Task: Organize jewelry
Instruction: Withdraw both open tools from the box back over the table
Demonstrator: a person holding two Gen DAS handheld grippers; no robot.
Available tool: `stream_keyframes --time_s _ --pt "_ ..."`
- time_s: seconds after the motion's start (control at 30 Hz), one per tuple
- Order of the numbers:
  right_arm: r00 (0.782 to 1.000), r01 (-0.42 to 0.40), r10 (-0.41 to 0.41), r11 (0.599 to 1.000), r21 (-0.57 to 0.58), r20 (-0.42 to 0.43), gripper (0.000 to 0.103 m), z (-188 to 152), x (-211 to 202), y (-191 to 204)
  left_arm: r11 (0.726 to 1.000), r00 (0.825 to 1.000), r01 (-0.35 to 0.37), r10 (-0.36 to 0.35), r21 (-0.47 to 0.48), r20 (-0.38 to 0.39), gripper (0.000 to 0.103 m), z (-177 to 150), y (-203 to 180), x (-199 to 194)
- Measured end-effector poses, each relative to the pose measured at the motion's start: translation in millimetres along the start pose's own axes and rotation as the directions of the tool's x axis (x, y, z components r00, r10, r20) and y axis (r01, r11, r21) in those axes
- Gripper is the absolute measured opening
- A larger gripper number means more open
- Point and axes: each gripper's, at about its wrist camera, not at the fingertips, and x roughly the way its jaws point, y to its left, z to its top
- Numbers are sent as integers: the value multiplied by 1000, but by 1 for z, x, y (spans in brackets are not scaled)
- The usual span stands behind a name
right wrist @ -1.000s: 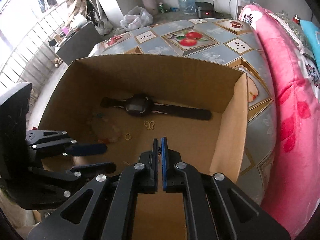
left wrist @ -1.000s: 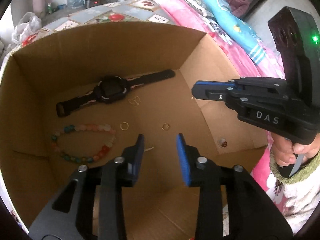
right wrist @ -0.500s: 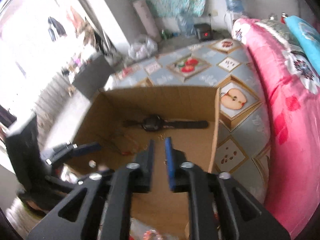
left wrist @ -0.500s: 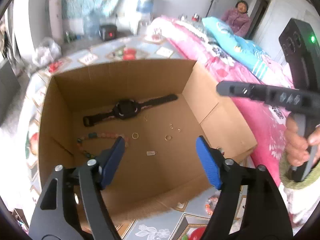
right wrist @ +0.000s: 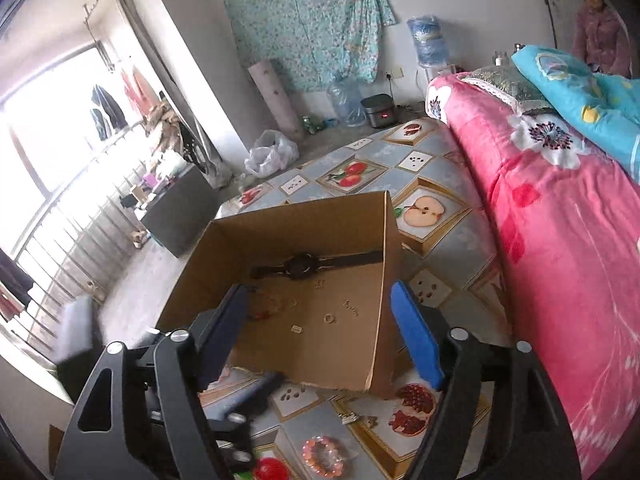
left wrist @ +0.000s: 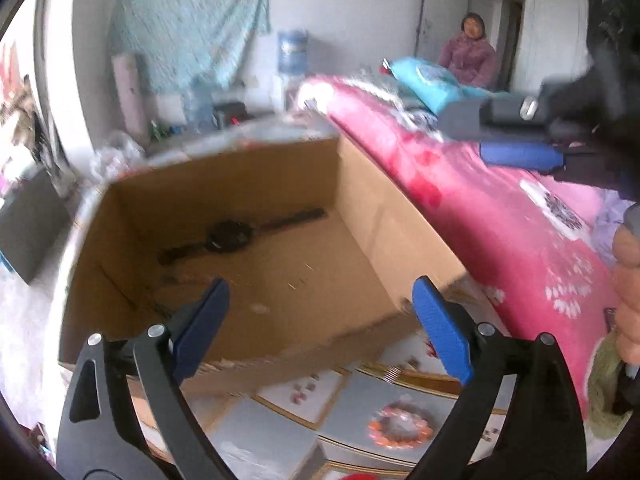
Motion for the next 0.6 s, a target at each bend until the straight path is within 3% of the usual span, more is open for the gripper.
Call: stream_keyframes --time_s 0.07,0.2,0.33,0.47,0.6 --pt "1000 13 -13 1000 0 8 77 -5 -2 -2 1000 1000 -15 15 0 -20 89 -2 -4 4" --pt "998 63 -63 998 14 6 78 -13 -3 -11 999 999 -46 46 -6 12 89 0 -6 -2" --pt "999 48 -49 997 53 24 79 -17 -10 -18 998 998 -59 60 -26 29 89 5 -5 -9" --pt "998 41 -41 999 -4 37 81 -11 -17 -4 994 992 -106 106 -5 63 89 9 -3 -18" --pt "994 71 -67 996 -44 81 85 -9 -33 10 995 994 -83 86 -52 61 89 3 6 -26"
